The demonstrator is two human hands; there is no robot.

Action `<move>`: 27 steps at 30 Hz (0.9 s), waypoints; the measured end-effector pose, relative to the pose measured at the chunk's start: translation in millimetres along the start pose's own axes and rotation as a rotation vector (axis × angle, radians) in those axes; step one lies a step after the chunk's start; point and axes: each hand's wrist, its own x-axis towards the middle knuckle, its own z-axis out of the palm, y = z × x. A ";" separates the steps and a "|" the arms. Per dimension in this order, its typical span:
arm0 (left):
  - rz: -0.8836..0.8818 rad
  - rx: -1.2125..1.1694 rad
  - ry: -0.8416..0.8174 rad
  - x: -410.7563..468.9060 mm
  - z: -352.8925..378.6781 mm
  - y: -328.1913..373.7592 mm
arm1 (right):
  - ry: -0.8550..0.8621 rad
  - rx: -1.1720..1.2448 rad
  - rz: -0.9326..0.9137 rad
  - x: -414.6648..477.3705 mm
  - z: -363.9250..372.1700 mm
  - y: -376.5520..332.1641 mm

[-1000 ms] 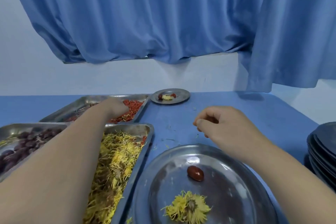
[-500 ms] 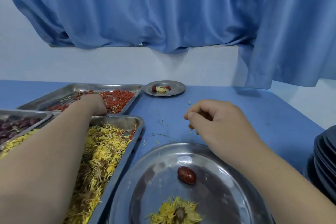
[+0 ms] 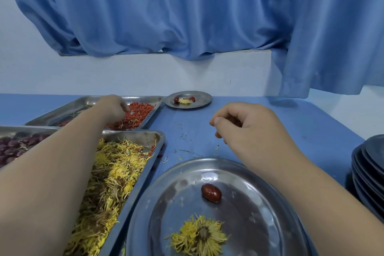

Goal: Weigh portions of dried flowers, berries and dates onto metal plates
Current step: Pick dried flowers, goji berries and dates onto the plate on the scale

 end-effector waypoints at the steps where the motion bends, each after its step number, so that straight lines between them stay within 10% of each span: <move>1: 0.006 -0.011 -0.005 0.3 -1.0 0.4 | -0.001 0.004 -0.001 0.0 -0.5 -0.1; 27: -0.076 -0.174 -0.073 -4.7 -7.8 14.3 | -0.019 0.043 0.052 3.6 -2.2 7.9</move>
